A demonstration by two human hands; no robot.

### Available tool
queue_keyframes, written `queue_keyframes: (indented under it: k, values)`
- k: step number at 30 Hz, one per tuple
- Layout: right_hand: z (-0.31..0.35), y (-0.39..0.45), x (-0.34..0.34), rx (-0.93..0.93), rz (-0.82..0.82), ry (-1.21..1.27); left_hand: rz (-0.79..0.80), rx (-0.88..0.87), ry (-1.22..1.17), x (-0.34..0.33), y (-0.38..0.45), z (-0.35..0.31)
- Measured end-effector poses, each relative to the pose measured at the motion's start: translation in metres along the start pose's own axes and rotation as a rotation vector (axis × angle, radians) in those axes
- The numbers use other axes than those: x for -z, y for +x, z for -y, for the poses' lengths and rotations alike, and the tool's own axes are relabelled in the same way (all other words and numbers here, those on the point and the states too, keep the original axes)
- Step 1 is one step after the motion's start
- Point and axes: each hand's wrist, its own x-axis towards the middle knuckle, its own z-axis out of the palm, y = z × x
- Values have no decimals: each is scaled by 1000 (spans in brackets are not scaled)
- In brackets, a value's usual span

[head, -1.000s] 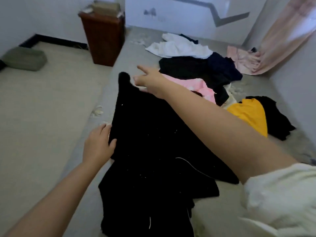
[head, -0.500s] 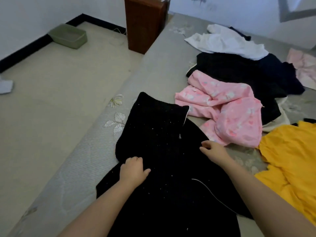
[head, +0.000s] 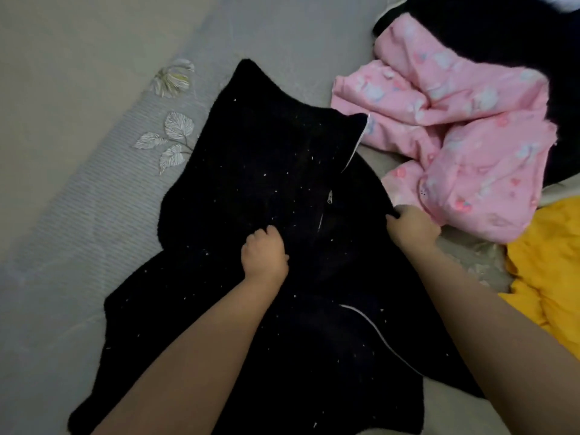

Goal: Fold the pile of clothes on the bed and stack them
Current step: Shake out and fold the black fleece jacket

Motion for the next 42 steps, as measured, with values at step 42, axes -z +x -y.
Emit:
queue_keyframes:
  k: [42]
  values:
    - [-126,-247,88,44,-436,300,-492,-743,-416,94,-159,27]
